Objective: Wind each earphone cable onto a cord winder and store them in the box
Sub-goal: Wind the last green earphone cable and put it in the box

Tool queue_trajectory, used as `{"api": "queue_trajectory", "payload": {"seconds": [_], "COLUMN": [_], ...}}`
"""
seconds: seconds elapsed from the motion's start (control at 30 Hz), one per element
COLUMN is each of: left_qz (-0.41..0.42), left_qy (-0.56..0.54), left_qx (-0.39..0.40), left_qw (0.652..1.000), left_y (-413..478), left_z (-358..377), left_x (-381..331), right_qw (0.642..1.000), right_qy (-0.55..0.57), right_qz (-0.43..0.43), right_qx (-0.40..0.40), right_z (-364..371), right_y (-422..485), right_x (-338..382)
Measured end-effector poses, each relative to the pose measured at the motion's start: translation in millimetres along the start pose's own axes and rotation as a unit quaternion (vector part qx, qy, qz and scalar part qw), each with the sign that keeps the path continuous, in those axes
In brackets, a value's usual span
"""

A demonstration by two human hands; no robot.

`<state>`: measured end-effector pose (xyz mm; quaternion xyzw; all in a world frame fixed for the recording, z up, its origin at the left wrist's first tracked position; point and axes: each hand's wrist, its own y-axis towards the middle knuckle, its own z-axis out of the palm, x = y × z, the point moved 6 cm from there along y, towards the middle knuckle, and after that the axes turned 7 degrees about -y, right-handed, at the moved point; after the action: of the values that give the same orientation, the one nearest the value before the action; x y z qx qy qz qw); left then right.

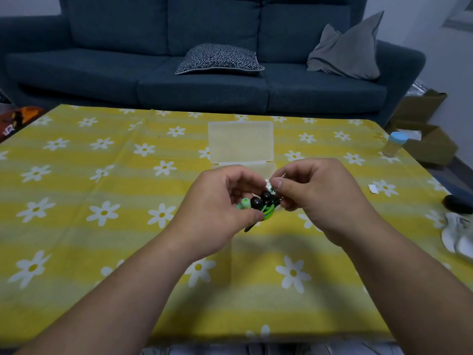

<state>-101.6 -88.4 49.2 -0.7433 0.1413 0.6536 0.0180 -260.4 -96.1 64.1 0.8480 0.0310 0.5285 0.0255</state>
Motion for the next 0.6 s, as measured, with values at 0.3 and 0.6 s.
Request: {"api": "queue_trajectory", "payload": {"seconds": [0.3,0.6], "left_qz": [0.052,0.06], "left_qy": [0.164,0.105], "left_qx": [-0.033,-0.135], "left_qw": [0.984,0.983], "left_y": [-6,-8], "left_z": [6,-7], "left_x": [-10,-10], "right_qw": [0.975,0.976], "right_qy": [-0.206,-0.181], "right_qz": [-0.056,-0.11], "right_qx": [-0.054,-0.058], "right_z": [10,31], "right_y": [-8,-19], "right_x": [14,22]}}
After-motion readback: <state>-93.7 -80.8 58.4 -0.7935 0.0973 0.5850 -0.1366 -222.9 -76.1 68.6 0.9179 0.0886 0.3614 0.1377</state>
